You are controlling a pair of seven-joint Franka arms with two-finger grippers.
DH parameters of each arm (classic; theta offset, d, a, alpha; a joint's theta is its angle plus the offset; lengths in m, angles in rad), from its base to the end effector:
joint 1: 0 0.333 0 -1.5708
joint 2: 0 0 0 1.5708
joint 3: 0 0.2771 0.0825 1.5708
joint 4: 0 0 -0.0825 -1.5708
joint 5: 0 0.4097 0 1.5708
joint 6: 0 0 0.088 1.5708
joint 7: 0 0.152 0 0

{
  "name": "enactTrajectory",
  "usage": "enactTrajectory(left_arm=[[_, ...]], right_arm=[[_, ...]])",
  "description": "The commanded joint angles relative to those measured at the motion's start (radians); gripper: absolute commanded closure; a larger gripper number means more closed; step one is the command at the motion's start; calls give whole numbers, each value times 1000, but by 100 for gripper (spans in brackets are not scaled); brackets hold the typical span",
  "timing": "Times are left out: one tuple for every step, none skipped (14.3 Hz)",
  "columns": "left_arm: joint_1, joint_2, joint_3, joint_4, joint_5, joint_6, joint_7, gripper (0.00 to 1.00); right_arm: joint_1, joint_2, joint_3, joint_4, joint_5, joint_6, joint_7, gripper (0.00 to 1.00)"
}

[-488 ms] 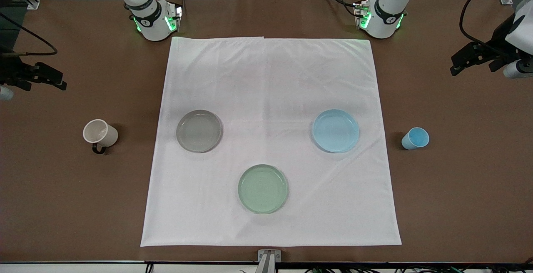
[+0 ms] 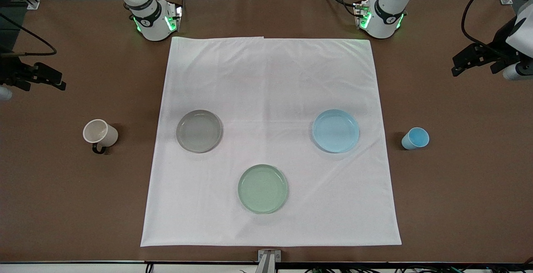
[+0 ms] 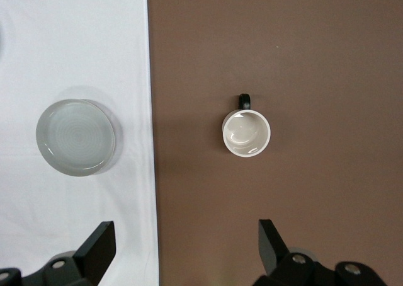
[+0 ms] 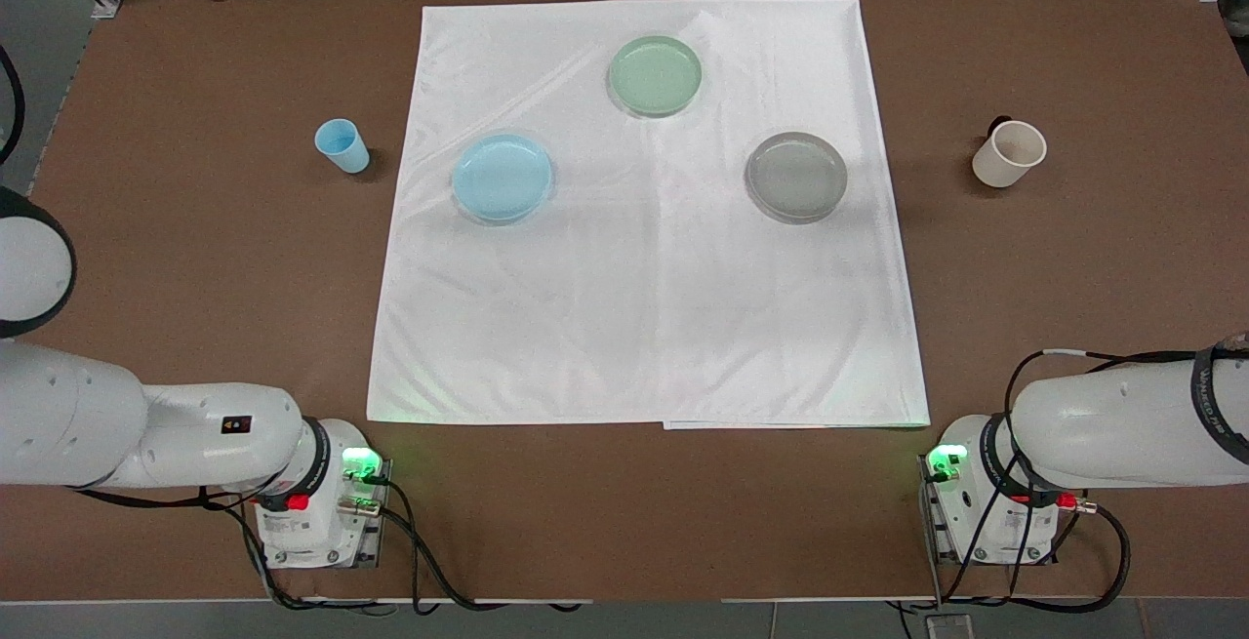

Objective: Place blue cup in blue plate and white mug in gray plate
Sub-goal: 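Reach the left gripper to the blue cup while the right gripper reaches the mug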

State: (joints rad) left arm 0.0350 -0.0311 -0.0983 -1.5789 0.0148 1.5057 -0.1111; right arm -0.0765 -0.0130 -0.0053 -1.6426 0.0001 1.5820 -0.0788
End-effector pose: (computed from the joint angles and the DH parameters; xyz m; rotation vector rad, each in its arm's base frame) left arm 0.5621 -0.0339 0.5488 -3.1186 -0.0757 0.0632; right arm 0.5715 -0.0468 0.5134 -3.1367 0.0047 0.0744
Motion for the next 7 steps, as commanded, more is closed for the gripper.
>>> enactTrajectory(left_arm=[[40, 78, 3, 2, -9, 1, 33, 0], [49, 94, 5, -33, -7, 45, 33, 0], [71, 100, 5, -82, -4, 100, 31, 0], [75, 117, 5, -133, 28, 169, 31, 0], [80, 132, 3, -186, 68, 241, 30, 0], [91, 137, 3, -261, 80, 339, 30, 0], [107, 140, -1, -332, 80, 437, 30, 0]], right_arm=[[-34, 54, -4, -38, 1, 85, -2, 0], [-55, 95, -4, -55, 0, 136, -22, 0], [-75, 137, -4, -68, 0, 182, -62, 0], [-95, 178, -2, -80, 0, 238, -106, 0], [-109, 220, -2, -98, 1, 306, -139, 0], [-114, 261, -2, -114, 1, 363, -151, 0], [-118, 296, -2, -127, 1, 406, -151, 0]])
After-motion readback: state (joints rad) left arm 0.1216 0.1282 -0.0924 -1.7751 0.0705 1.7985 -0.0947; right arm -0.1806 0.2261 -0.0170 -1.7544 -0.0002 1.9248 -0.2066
